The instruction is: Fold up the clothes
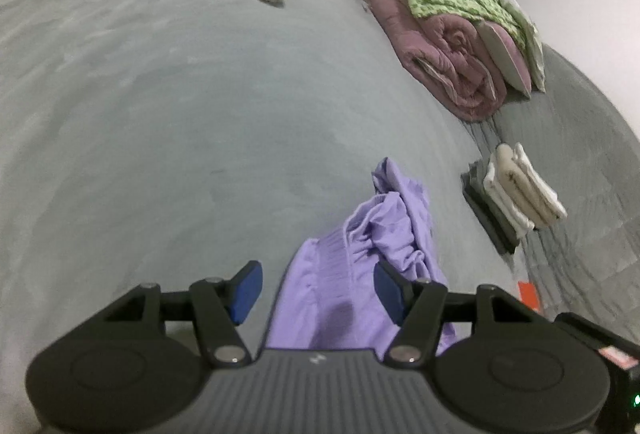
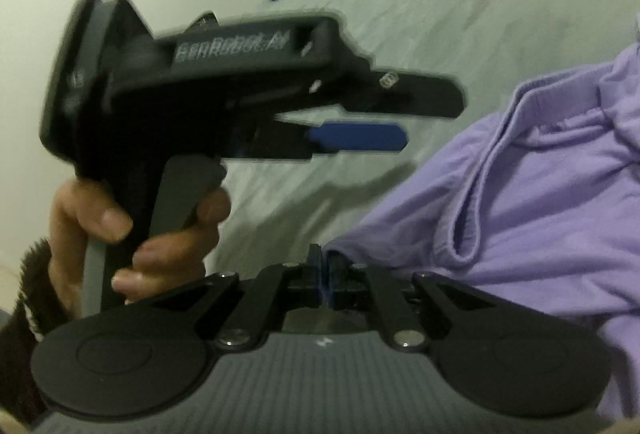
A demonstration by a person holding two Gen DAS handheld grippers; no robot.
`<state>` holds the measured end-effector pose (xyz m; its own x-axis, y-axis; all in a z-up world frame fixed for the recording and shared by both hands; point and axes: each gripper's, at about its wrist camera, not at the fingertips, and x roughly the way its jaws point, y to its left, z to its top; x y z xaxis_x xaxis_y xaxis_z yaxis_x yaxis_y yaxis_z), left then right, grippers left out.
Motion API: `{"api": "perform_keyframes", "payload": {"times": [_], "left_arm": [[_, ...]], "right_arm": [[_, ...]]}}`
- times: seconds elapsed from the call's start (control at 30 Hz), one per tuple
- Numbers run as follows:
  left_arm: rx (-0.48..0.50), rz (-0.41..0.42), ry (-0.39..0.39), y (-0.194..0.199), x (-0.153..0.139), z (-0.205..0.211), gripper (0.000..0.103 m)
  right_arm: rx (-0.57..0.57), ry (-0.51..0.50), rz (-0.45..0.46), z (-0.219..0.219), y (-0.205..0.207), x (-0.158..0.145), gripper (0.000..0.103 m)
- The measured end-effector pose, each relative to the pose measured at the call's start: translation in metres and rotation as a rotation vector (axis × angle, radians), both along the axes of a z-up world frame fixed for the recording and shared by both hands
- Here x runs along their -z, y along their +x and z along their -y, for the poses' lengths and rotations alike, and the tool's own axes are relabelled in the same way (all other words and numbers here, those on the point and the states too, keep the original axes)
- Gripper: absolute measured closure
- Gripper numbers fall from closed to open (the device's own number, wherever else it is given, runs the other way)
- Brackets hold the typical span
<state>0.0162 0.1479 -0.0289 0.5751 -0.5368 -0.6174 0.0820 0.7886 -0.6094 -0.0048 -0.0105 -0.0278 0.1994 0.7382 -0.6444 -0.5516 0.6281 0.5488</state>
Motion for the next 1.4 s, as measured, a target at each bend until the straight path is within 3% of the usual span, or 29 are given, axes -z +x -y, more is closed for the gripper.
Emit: {"api": "perform_keyframes", "payload": {"times": [0.07,0.2,0.23,0.27,0.5,0.77,0.97,1.1,1.2,1.4], "left_arm": [[0.015,0.010,0.024,0.006,0.001,0.008,0.040],[0.038,0.034,0.056,0.016,0.003,0.022,0.040],[0.043,0.042,0.060,0.018,0.003,0.025,0.040],[0.047,0.050,0.063,0.020,0.003,0.029,0.041],[0.073,0.038,0.077,0.032,0.004,0.044,0.047],[0.046,0.009,0.087,0.042,0.008,0.053,0.049],[-0.006,-0.005,0.083,0.046,0.011,0.055,0.064],[-0.046,-0.013,0.065,0.049,0.014,0.053,0.077],[-0.051,-0.016,0.064,0.051,0.015,0.053,0.080],[-0.027,0.003,0.075,0.054,0.013,0.058,0.077]], "right_arm": [[0.000,-0.007,0.000,0.002,0.000,0.001,0.089],[0.000,0.013,0.000,0.014,0.000,-0.005,0.086],[0.000,0.020,0.004,0.018,0.000,-0.007,0.077],[0.007,0.028,0.014,0.023,0.000,-0.010,0.059],[0.090,0.060,0.065,0.065,0.004,-0.026,0.059],[0.286,0.067,0.148,0.109,0.011,-0.038,0.055],[0.453,-0.048,0.252,0.119,0.024,-0.031,0.053],[0.475,-0.109,0.277,0.114,0.034,-0.024,0.046],[0.482,-0.149,0.291,0.108,0.041,-0.019,0.044],[0.496,-0.228,0.319,0.096,0.055,-0.008,0.044]]}}
